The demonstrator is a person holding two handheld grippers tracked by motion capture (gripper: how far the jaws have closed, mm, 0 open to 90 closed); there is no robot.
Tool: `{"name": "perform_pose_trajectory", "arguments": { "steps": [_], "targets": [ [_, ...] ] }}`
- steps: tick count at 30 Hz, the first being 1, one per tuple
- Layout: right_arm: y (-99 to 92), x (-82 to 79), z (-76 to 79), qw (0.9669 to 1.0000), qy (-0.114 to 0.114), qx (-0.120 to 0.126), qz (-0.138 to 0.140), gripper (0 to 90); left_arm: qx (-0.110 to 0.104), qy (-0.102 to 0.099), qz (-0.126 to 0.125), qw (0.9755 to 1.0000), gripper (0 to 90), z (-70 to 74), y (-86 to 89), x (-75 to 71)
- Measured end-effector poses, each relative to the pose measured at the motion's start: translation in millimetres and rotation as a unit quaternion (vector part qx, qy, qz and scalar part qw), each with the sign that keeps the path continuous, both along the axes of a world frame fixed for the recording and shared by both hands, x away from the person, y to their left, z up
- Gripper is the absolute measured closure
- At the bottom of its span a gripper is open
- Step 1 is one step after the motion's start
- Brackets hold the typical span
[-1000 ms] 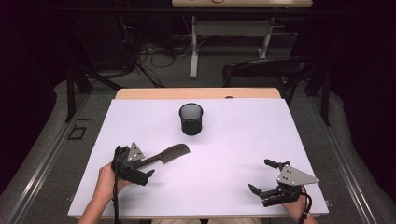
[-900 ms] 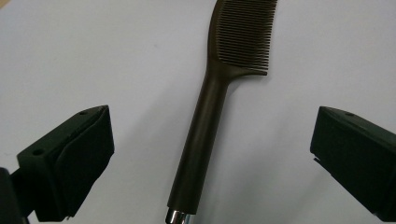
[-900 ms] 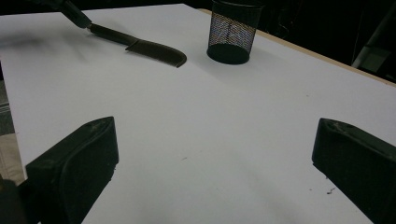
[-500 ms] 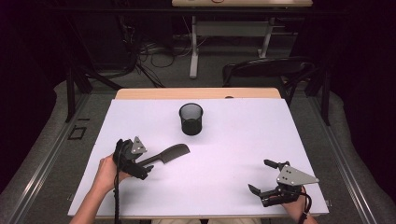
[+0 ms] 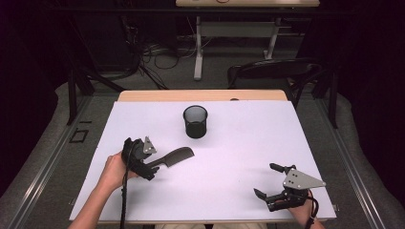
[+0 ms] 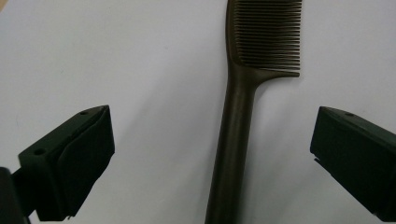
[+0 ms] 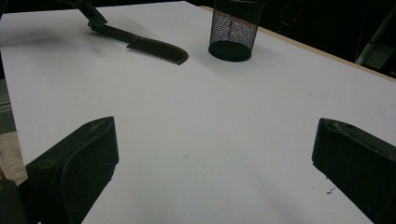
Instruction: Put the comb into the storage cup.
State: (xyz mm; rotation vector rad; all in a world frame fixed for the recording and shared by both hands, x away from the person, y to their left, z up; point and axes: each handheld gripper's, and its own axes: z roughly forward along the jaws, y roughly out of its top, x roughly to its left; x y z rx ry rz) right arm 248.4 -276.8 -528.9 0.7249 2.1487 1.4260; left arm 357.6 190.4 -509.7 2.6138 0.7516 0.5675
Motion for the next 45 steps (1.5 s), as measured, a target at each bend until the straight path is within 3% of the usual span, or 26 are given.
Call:
{"name": "perform_pose_trajectory", "arguments": {
  "steps": [5,8,11,13,15,22,27,33,39,45],
  "targets": [
    [0.0,-0.4,0.2,1.0,0.0,0.001,0.0,0.2,0.017,0.005,-0.009,0.9998,1.8,-0.4,-4.4,4.0],
    [-0.1,-0.3,0.1,1.0,0.002,0.001,0.0,0.2,0.031,0.007,-0.012,0.9994,15.9,0.2,-7.8,5.0],
    [0.1,-0.2,-0.1,1.0,0.001,0.001,0.001,0.1,0.046,0.012,-0.02,0.9987,16.6,-0.1,-12.3,6.4],
    [0.2,-0.3,0.1,1.0,0.001,0.0,0.001,0.1,0.059,0.017,-0.025,0.9978,21.7,-0.3,-17.0,8.1],
    [0.2,-0.4,0.1,1.0,0.0,0.0,0.001,0.1,0.064,0.02,-0.026,0.9974,23.1,-0.1,-18.5,8.8],
    [-0.1,-0.4,0.1,1.0,0.0,0.0,0.001,0.1,0.084,0.042,-0.042,0.9946,40.5,-2.5,-26.0,14.0],
    [-0.2,-0.5,0.2,1.0,0.001,0.002,0.001,0.1,0.083,0.067,-0.055,0.9927,55.8,-5.8,-28.3,20.0],
    [-0.3,-0.5,0.2,1.0,0.0,0.003,0.001,0.1,0.084,0.081,-0.062,0.9912,62.0,-8.3,-30.9,24.7],
    [-0.7,-0.1,-0.2,1.0,0.003,0.003,0.002,0.1,0.099,0.102,-0.07,0.9873,65.0,-10.2,-34.3,28.7],
    [-0.8,-0.1,-0.3,1.0,0.005,0.002,0.003,0.1,0.099,0.106,-0.068,0.9871,67.1,-12.6,-35.1,32.3]
  ]
}}
